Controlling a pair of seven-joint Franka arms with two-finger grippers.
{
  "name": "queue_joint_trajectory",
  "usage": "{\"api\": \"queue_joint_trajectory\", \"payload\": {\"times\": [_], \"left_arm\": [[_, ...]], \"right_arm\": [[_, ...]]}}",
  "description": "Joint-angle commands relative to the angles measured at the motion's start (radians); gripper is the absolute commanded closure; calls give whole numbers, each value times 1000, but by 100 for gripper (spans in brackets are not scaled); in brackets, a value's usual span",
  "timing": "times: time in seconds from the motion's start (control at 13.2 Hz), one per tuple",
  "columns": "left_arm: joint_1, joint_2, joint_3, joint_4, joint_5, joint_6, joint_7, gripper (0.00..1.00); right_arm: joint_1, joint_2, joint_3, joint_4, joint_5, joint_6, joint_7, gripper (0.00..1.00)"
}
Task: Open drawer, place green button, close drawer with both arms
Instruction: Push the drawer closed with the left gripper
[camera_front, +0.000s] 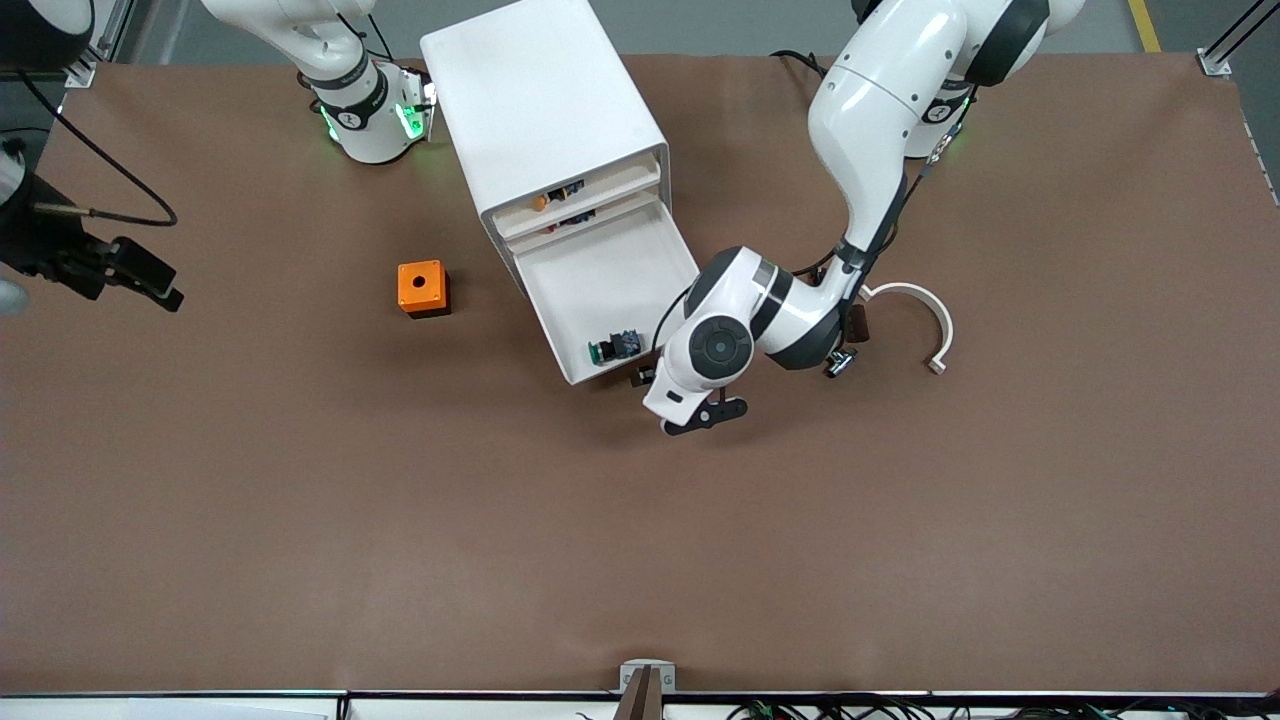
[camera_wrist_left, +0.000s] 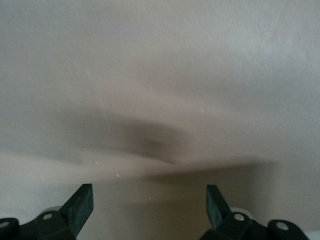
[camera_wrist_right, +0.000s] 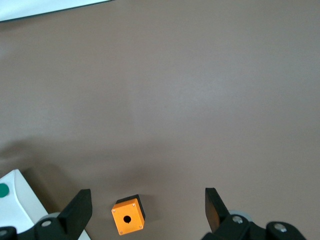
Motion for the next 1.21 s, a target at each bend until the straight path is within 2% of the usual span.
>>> {"api": "queue_joint_trajectory", "payload": {"times": [0.0, 0.23, 0.76, 1.14], "left_arm": [[-41, -21, 3, -31, -12, 2, -44, 1], [-86, -27, -6, -42, -12, 1, -91, 1], [-98, -38, -129, -50, -12, -105, -208, 1], [-144, -35, -135, -48, -14, -99, -242, 1]], "right_arm": [[-24, -56, 19, -48, -11, -1, -36, 0], [-27, -53, 19, -41, -30, -5, -24, 0], [-27, -50, 18, 8, -30, -59, -21, 0], [-42, -53, 18, 15, -30, -65, -28, 0]]}}
